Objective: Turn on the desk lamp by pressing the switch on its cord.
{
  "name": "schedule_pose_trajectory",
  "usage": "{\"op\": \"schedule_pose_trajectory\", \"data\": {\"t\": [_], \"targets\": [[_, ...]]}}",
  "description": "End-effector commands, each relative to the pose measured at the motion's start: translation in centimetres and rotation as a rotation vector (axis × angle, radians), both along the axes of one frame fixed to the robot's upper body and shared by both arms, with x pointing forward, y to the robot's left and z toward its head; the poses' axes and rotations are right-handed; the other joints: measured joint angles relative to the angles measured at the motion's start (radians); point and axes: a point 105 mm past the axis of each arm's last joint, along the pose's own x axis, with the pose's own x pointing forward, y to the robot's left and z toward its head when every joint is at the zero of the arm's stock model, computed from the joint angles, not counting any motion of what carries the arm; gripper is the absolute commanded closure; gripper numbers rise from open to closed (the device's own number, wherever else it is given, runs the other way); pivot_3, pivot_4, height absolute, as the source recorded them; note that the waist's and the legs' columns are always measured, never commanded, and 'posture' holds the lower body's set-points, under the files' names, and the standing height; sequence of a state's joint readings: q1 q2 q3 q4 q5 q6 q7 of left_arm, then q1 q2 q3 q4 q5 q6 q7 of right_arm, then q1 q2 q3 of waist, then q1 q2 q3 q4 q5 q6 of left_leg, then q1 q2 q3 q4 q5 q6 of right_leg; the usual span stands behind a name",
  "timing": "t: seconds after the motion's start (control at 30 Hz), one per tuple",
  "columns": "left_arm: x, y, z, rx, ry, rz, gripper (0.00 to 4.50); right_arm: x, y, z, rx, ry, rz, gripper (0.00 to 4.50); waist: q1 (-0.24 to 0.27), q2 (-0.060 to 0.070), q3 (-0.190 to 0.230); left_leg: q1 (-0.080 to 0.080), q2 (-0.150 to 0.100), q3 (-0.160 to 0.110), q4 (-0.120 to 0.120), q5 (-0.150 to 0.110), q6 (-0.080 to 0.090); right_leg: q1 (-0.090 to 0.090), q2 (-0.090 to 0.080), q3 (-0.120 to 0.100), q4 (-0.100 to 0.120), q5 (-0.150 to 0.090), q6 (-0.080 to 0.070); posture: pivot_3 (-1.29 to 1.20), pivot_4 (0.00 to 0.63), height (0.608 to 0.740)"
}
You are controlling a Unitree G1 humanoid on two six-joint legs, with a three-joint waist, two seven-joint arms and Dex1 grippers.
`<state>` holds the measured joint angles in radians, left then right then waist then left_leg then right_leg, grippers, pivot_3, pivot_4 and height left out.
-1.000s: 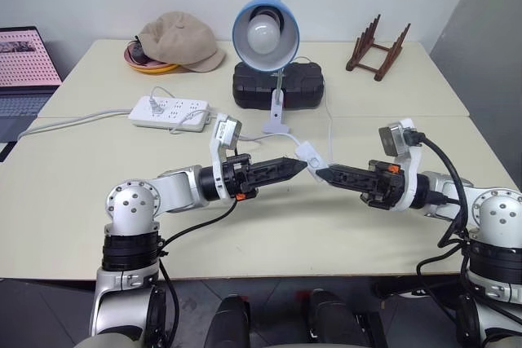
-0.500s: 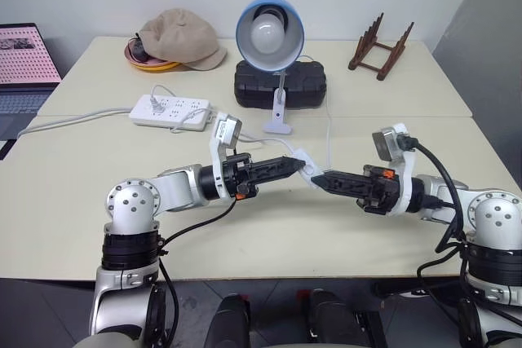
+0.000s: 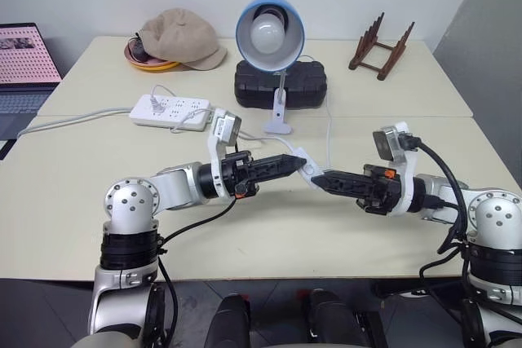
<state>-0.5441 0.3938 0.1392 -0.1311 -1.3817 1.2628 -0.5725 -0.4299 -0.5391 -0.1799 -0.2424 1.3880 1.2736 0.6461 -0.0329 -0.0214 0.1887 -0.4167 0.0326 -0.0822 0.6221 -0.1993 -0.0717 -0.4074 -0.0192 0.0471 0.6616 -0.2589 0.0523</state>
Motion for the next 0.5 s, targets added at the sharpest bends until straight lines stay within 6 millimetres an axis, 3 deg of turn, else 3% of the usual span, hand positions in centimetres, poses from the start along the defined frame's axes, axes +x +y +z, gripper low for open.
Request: {"op": "schedule_pose_trajectory", "data": {"t": [0.03,0.43,0.5], "targets": [[-1.23,-0.33,0.97,-0.009,-0.032,-0.072,2.52,-0.53,0.18,0.95,0.01,-0.051,0.019,4.13,0.0,0.0,0.0,0.0,0.0,0.0,0.0,0.0,0.0,0.0,0.0,0.0,0.0,0.0,0.0,0.0,0.15,0.74],[-0.97,-0.46,0.94,-0.017,-0.017,-0.069,2.52,-0.68,0.12,0.84,0.008,-0.047,0.022,4.13,0.0,0.0,0.0,0.0,0.0,0.0,0.0,0.0,0.0,0.0,0.0,0.0,0.0,0.0,0.0,0.0,0.15,0.74],[-0.9,-0.44,0.99,-0.02,-0.015,-0.066,2.87,-0.68,0.09,0.82,0.006,-0.046,0.023,4.13,0.0,0.0,0.0,0.0,0.0,0.0,0.0,0.0,0.0,0.0,0.0,0.0,0.0,0.0,0.0,0.0,0.15,0.74]]}}
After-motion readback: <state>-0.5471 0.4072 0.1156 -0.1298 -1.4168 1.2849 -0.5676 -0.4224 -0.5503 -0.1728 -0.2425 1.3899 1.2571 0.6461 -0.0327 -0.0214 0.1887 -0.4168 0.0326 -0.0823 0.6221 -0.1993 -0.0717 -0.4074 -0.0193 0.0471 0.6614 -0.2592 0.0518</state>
